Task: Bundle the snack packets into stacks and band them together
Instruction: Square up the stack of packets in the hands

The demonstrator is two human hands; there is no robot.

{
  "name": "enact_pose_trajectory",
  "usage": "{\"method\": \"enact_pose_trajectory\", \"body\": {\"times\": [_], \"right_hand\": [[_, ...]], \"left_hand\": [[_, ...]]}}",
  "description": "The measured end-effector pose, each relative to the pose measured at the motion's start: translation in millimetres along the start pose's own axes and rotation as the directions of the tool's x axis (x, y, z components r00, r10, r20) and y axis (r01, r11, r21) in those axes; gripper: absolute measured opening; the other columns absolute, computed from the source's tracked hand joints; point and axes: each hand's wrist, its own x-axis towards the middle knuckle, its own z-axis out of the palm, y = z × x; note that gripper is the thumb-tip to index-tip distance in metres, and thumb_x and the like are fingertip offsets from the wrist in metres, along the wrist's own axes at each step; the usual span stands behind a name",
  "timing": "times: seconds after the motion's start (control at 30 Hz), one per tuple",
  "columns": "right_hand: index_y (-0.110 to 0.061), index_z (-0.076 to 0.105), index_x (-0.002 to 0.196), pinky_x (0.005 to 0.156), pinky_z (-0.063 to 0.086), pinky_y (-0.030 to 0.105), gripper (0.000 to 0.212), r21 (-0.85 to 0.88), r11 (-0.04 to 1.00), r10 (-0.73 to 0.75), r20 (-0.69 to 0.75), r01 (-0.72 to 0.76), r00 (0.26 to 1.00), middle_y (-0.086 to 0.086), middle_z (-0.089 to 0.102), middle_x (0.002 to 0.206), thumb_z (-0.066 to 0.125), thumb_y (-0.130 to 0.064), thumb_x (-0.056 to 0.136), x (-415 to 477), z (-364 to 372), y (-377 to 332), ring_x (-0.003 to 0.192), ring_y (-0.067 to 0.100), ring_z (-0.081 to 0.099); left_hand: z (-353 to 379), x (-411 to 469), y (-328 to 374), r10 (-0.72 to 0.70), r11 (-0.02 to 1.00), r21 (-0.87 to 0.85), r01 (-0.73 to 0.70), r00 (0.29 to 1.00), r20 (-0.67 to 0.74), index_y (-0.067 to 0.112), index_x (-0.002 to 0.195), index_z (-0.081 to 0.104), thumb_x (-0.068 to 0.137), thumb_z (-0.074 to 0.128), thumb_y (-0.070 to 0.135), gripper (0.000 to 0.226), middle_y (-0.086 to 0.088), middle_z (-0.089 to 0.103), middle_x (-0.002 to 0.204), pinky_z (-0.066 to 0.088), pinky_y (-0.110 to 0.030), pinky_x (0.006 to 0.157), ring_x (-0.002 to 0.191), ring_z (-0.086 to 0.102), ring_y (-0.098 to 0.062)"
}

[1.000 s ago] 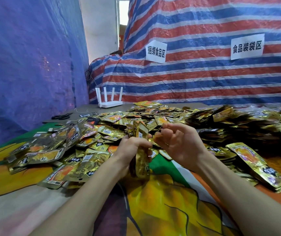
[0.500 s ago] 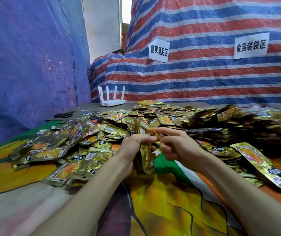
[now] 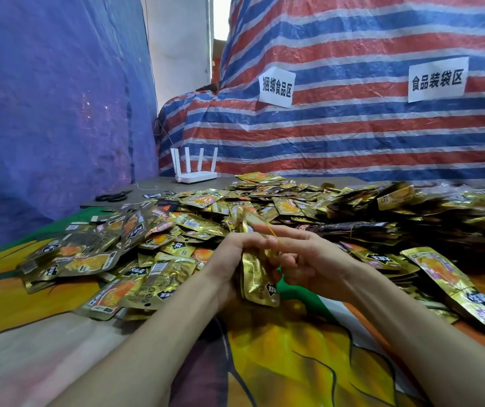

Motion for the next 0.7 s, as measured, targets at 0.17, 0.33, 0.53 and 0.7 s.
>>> {"method": "enact_pose_trajectory", "body": {"times": [0.17,0.33,0.53,0.7], "right_hand": [[-0.021,0.078,0.113,0.04,0.024,0.013,0.038,0.046,0.999,-0.008,-0.07,0.011,0.997,0.0,0.06,0.07,0.078,-0.023,0.075,3.2,3.0,4.8,0.045,0.001,0.041],[-0.018,0.082,0.088,0.053,0.041,0.017,0.017,0.296,0.928,-0.169,-0.205,0.225,0.964,-0.007,0.06,0.067,0.073,-0.03,0.082,6.2,3.7,0.3,0.056,0.005,0.048],[-0.013,0.081,0.09,0.067,0.06,0.024,0.017,0.441,0.824,-0.259,-0.264,0.355,0.929,0.002,0.077,0.088,0.069,-0.017,0.08,4.9,4.2,-2.8,0.072,0.012,0.074],[-0.018,0.07,0.122,0.062,0.062,0.033,0.049,0.156,0.932,-0.294,-0.198,0.326,0.935,0.011,0.073,0.121,0.081,-0.021,0.074,1.4,3.3,-3.5,0.103,0.032,0.074]], "left_hand": [[-0.7,-1.4,8.1,-0.04,0.963,-0.26,0.072,0.991,0.125,0.004,0.081,0.062,0.062,0.064,0.003,0.019,-0.007,0.056,0.071,0.047,-0.025,0.051,0.06,0.049,-0.015],[1.0,-3.0,8.3,-0.14,0.956,-0.245,0.163,0.984,0.106,0.003,0.089,0.055,0.057,0.063,0.001,0.033,-0.003,0.048,0.067,0.04,-0.023,0.05,0.049,0.045,-0.012],[5.6,-1.7,4.2,-0.129,0.982,-0.134,0.137,0.99,0.065,0.006,0.084,0.055,0.065,0.06,0.002,0.02,-0.005,0.051,0.067,0.043,-0.025,0.049,0.053,0.048,-0.014],[3.9,-1.6,4.5,-0.038,0.999,0.009,0.041,0.984,-0.172,0.005,0.088,0.07,0.08,0.069,0.011,0.01,-0.009,0.06,0.071,0.051,-0.028,0.054,0.06,0.057,-0.019]]}}
